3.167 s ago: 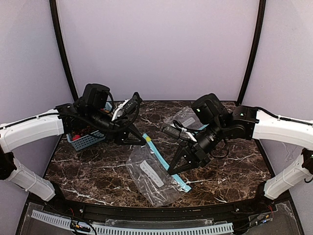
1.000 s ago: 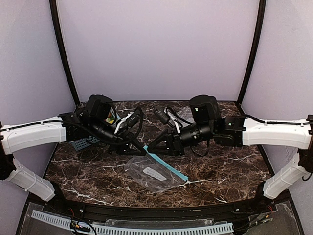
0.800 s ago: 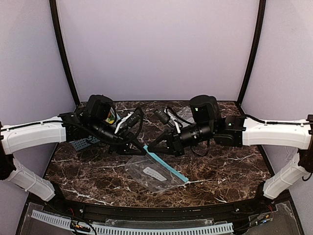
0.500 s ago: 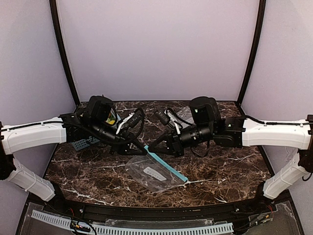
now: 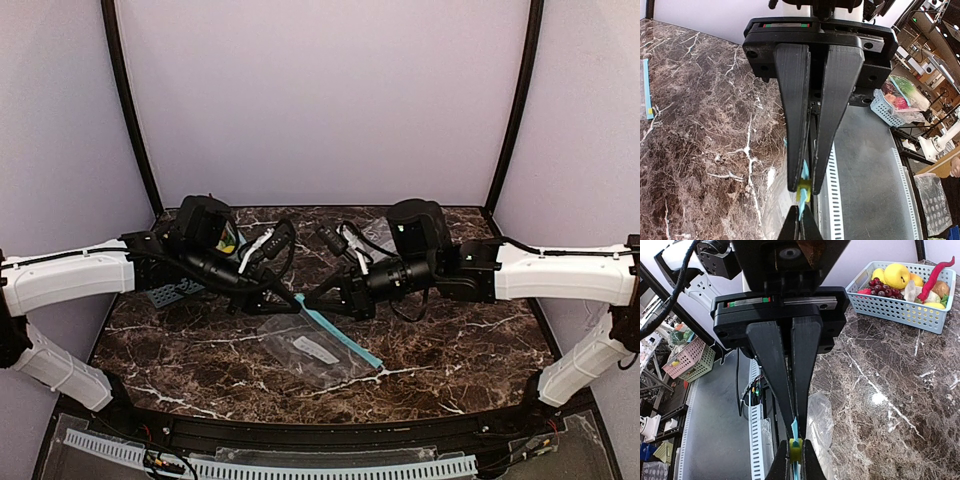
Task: Place the food in the zip-top bag and seal the zipper
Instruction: Unzip the zipper from the zipper food storage bag.
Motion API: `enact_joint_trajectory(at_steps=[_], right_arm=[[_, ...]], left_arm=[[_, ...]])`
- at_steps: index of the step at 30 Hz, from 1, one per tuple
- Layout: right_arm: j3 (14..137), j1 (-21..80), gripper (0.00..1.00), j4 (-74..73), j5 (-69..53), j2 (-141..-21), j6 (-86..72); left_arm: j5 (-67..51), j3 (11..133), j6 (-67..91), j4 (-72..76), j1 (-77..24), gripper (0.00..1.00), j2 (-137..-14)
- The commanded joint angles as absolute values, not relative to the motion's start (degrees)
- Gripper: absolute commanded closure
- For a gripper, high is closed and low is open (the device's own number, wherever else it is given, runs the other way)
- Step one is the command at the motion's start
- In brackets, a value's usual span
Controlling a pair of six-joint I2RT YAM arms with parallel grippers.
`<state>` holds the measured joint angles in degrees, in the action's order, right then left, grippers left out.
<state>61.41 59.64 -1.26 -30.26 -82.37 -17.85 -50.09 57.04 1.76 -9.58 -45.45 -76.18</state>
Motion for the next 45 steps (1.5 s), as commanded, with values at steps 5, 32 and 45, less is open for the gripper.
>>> enact_joint_trajectory(at_steps=[5,32,45], right_arm=[[60.07,60.15,1.0,-2.64,-29.84,-81.96,-16.94],[58.94,60.16,1.0,-2.95,-28.94,-82.16,-17.05],[58.43,60.2,1.0,-2.93,-28.66,-82.42,-17.12]], left_arm=[[-48.35,56.51,1.97,-8.79,-44.1,0.99,-73.68],[-39.75,55.63,2.84,-8.2,-41.33,0.99,-71.02],[-36.79,54.9,3.8,-7.14,-39.73,0.99,-69.61]])
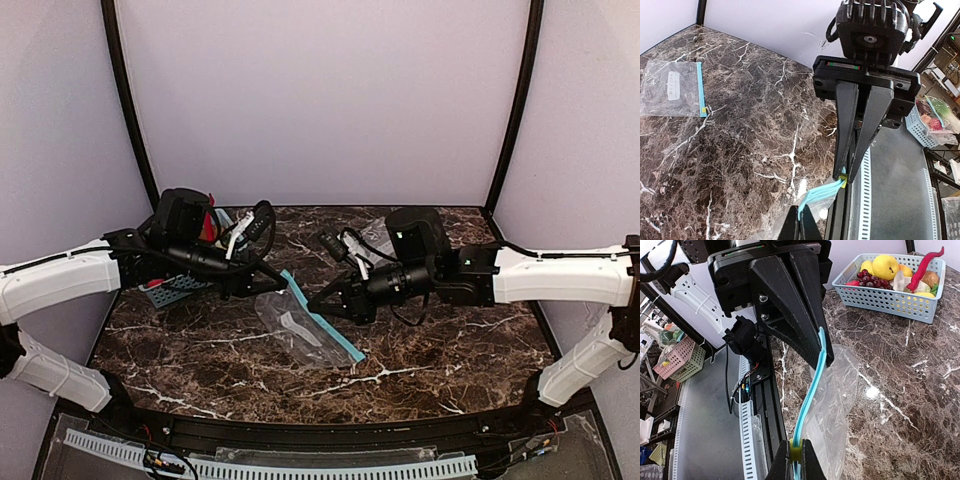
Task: Place the food in the zip-top bag and seal the zipper
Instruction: Unzip the zipper from the zipper food storage bag.
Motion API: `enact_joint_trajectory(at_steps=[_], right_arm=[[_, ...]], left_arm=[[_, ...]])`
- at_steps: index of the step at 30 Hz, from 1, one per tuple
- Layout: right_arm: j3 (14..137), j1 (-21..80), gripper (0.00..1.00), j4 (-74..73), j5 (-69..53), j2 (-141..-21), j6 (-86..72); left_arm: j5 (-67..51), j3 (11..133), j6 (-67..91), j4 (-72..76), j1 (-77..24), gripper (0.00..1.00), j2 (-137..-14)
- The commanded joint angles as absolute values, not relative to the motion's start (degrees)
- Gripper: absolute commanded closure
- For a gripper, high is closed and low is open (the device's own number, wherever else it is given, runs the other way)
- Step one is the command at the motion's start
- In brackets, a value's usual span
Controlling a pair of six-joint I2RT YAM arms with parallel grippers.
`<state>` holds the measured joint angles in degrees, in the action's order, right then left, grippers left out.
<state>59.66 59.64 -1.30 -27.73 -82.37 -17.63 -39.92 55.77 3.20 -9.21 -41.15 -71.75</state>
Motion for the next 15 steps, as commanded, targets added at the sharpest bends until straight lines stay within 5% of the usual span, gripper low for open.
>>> enact_joint_trajectory(at_steps=[1,15], right_arm=[[58.42,60.17,1.0,-2.97,-28.58,-82.44,-17.13],[57.99,60.19,1.0,-2.96,-28.57,-82.95,-17.25]], left_arm=[[-36.44,54.86,3.88,-7.06,-39.55,0.99,-69.5],[-32.67,54.39,4.78,-6.87,-37.44,0.99,-68.35]])
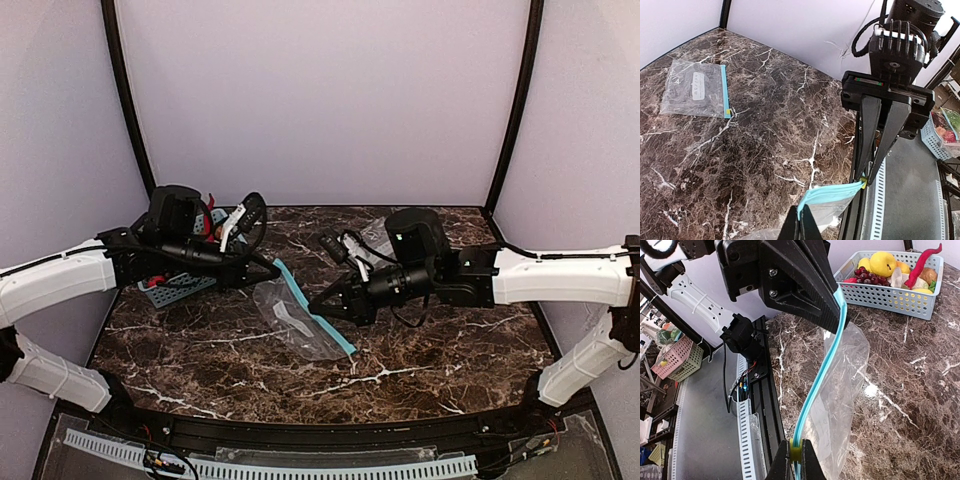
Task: Place the food in the zip-top bag and seal the zipper
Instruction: Unzip the zipper from the zipper food storage bag.
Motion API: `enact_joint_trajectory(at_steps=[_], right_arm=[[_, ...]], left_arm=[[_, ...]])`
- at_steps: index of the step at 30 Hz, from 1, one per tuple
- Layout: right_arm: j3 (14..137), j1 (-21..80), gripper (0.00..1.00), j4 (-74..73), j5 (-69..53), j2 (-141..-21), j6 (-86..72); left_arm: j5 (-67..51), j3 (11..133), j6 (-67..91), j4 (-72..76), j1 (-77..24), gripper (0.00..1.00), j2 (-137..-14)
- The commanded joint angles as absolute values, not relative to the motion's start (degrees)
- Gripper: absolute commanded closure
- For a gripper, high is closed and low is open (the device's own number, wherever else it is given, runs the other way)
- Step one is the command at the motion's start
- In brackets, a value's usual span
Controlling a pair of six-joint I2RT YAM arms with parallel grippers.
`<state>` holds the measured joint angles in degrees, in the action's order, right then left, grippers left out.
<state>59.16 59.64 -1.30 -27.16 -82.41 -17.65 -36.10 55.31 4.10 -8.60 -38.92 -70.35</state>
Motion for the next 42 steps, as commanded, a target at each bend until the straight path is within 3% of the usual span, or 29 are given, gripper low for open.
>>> enact_joint_trajectory(at_steps=[1,42], right_arm=[[57.95,60.19,1.0,-3.05,-28.56,-82.92,-17.23],[56.71,60.19,1.0,-4.45,-28.02,-83.17,-17.23]], left_arm=[[-32.34,54.36,4.84,-6.79,-37.35,0.99,-68.26],[-23.3,51.88,7.63,-4.45,-30.76,0.99,-63.12]])
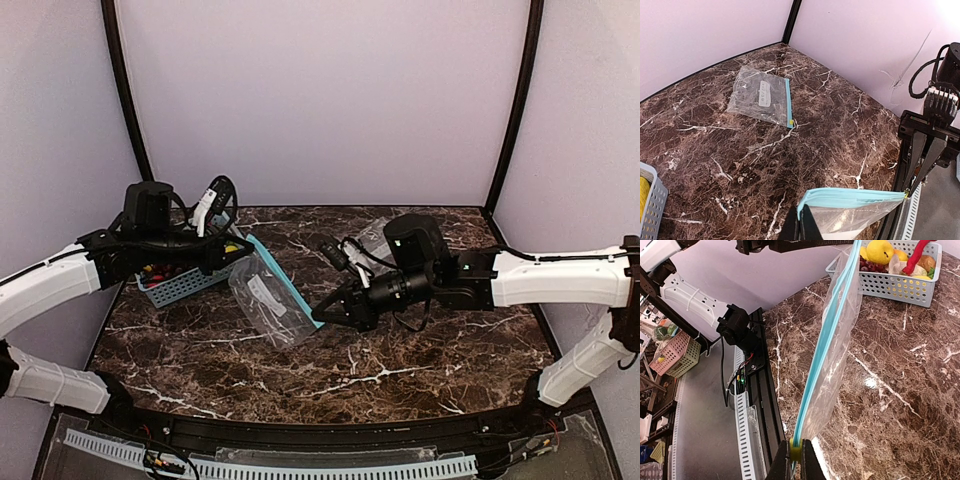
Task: Place the food in the zip-top bag and seal the zipper
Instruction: Unzip the zipper from the zipper food storage bag, then pass from the left arm to the right
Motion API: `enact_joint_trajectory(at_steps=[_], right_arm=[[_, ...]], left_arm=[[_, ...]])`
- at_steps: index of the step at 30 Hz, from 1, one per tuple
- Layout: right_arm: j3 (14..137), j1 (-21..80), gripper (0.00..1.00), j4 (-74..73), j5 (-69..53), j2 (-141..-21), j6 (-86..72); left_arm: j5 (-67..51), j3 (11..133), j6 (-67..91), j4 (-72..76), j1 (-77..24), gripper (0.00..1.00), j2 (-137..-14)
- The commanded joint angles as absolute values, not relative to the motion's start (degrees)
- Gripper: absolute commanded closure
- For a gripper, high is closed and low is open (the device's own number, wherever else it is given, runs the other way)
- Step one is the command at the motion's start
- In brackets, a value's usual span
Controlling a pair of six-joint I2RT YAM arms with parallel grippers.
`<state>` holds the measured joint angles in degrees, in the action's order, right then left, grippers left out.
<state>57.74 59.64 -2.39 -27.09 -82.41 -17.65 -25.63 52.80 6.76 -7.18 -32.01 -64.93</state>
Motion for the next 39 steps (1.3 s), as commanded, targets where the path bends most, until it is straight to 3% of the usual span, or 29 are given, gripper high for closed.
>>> enact_joint_trajectory(at_steps=[1,6,9,14,18,24,28,39], right_arm=[[56.85,60.2,1.0,-4.53,-28.01,-83.19,-17.24],[57.42,60.16,1.0,-4.63,-27.53,-82.89,-17.14],[57.89,60.15,0.81,-4.73,-26.27,-81.95,-16.95],[58.9,60.13,0.47,-5.35,-23.08,-79.04,-16.73],[59.37,60.1,0.35,-7.16,-19.69,-76.58,-15.84],[59.54,60.08,0.26,-8.98,-18.6,-72.67,-15.21],[58.67,60.11,0.24,-9.35,-16.09,-70.77,-14.99],[60.68,60.04,0.44,-11.65,-15.75,-74.66,-14.15]], left_arm=[[-23.38,51.75,7.8,-4.34,-30.72,0.99,-63.11],[-33.68,50.35,7.93,1.42,-30.63,0.99,-62.5],[-43.91,48.24,9.97,8.08,-31.1,0.99,-61.92],[-46.96,50.0,5.09,3.65,-35.5,0.99,-63.15],[-48.2,51.29,2.18,0.24,-39.4,0.99,-64.87],[-47.54,52.45,0.81,-3.4,-40.95,0.99,-67.27],[-48.52,52.47,0.71,-3.52,-41.04,0.99,-67.28],[-50.8,52.76,0.98,-3.67,-41.05,0.99,-67.98]])
